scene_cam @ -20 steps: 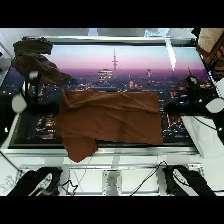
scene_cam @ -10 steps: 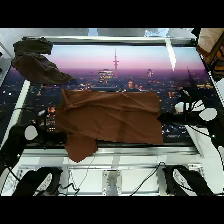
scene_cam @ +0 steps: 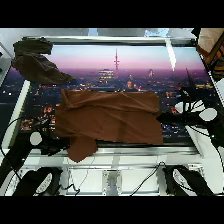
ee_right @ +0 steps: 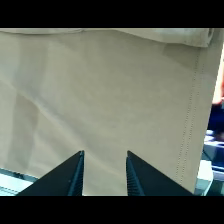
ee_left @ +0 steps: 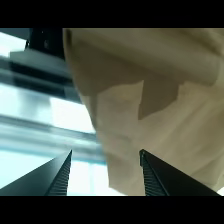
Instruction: Fold the shirts.
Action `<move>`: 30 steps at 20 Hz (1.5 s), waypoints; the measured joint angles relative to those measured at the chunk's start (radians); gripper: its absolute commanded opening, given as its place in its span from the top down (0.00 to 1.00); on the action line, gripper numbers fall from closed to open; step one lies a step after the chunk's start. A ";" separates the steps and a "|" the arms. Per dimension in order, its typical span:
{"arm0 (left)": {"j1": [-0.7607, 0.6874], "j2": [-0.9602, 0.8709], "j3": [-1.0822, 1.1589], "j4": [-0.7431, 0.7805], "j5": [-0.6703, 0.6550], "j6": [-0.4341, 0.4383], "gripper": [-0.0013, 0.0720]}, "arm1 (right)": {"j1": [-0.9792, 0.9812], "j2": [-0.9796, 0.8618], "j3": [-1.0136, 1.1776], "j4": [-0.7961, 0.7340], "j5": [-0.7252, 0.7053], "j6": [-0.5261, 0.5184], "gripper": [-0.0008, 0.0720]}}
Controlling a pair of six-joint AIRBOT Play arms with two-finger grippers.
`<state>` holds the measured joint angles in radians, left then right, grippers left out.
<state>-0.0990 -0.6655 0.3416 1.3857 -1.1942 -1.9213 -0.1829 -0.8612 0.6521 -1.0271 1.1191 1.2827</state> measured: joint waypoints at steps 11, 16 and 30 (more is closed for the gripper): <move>0.000 0.000 -0.076 -0.053 0.087 -0.008 0.43 | 0.000 0.000 0.000 0.020 0.004 0.000 0.53; 0.000 -0.023 -0.085 -0.095 0.156 -0.009 0.79 | 0.000 0.011 0.000 0.024 0.009 0.000 0.53; 0.000 -0.109 -0.087 -0.225 0.225 0.123 0.95 | 0.000 0.019 -0.117 -0.246 0.196 0.172 0.34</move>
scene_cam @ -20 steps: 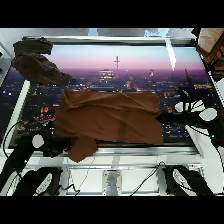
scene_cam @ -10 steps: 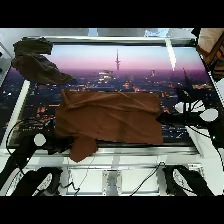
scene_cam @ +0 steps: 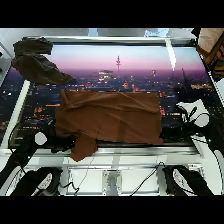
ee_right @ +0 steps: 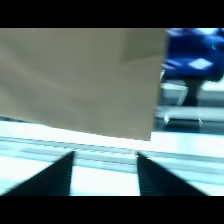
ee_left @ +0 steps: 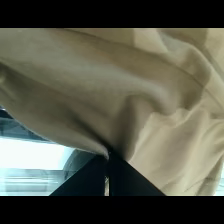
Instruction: Fold the shirts.
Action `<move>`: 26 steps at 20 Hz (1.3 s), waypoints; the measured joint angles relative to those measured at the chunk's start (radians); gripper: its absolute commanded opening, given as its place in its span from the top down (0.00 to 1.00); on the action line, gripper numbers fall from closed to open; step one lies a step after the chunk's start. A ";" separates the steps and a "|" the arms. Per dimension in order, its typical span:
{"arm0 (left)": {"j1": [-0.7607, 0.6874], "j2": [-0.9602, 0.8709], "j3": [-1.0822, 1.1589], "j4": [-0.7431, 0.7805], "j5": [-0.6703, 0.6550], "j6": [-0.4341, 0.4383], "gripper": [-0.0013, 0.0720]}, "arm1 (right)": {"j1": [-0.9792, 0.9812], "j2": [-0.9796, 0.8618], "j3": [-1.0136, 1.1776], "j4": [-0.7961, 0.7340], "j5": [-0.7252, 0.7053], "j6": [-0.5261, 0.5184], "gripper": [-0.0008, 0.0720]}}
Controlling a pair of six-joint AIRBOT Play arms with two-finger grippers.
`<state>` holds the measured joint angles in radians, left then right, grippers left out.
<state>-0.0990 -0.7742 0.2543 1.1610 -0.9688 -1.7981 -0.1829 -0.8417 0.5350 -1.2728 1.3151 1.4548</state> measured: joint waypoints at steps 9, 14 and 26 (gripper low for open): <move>0.000 -0.002 -0.001 -0.084 0.000 0.069 0.95 | 0.000 -0.055 -0.106 -0.027 -0.138 0.082 0.34; 0.000 -0.002 -0.001 -0.093 -0.004 0.074 0.95 | 0.000 -0.117 -0.113 0.011 -0.171 0.089 0.60; 0.000 -0.002 0.101 -0.153 0.002 0.137 0.95 | 0.000 -0.027 -0.029 0.009 -0.130 -0.001 0.95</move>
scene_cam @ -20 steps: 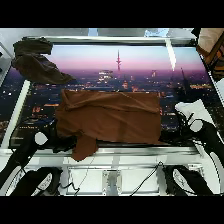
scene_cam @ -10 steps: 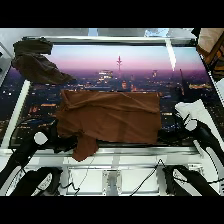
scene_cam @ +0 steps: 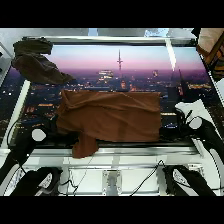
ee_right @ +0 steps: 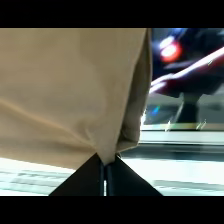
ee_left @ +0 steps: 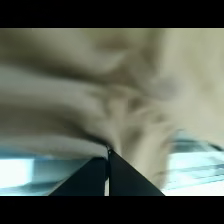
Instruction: Fold the shirts.
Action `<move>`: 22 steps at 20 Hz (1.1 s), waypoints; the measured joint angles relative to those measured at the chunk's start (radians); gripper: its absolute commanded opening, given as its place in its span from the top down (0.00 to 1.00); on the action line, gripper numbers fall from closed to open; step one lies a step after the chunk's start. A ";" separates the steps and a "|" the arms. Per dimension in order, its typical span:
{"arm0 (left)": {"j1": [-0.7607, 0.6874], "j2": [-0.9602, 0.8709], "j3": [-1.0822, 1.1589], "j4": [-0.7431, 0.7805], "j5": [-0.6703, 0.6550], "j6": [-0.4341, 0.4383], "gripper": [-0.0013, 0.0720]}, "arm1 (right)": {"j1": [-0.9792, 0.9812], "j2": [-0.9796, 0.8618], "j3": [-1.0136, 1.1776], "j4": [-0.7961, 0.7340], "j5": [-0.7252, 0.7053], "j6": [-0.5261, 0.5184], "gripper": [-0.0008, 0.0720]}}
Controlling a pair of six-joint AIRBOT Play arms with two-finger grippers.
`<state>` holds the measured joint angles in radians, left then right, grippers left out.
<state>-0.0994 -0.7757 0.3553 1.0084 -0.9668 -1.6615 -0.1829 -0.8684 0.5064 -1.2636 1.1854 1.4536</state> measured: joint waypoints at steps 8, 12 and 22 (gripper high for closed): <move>0.000 0.042 0.191 -0.020 -0.122 0.071 0.96 | -0.134 0.136 0.150 -0.099 0.140 -0.027 0.96; -0.001 0.129 0.210 -0.067 -0.125 0.066 0.96 | -0.243 0.148 0.200 -0.031 0.154 -0.109 0.96; -0.045 0.063 0.309 -0.032 0.171 0.055 0.96 | -0.278 0.058 0.225 0.250 -0.043 -0.226 0.96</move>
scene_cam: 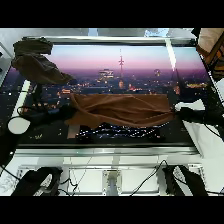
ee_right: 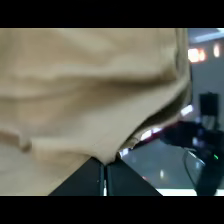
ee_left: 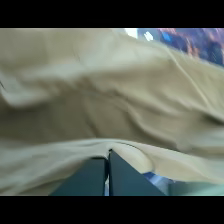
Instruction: Fold the shirts.
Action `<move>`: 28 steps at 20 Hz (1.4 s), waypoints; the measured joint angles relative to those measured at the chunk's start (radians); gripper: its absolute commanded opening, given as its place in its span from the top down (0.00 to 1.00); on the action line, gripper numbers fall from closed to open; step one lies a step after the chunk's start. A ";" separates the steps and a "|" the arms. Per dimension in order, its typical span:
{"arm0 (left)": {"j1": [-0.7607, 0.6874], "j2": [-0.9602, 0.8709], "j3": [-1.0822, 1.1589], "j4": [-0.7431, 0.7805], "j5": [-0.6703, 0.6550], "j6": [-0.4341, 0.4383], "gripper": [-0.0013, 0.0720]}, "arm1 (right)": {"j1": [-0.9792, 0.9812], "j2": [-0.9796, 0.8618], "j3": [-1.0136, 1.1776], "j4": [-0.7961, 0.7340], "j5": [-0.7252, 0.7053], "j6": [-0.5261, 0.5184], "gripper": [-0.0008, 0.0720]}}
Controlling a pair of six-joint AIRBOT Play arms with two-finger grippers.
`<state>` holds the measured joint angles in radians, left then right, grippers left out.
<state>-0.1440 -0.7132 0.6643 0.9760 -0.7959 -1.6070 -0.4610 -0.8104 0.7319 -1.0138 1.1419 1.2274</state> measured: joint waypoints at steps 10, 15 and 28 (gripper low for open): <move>0.000 -0.354 0.219 0.201 0.151 -0.068 0.96 | 0.134 -0.282 0.234 0.064 -0.180 -0.024 0.96; 0.000 -0.473 0.235 0.220 0.154 -0.069 0.96 | 0.229 -0.464 0.286 0.067 -0.277 -0.025 0.96; 0.000 -0.650 0.262 0.207 0.320 -0.071 0.12 | 0.285 -0.698 0.335 0.063 -0.461 -0.024 0.46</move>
<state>-0.1436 -1.3628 0.9268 1.1831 -0.4763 -1.6783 -0.1764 -1.5082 1.0664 -0.9508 0.6811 1.2030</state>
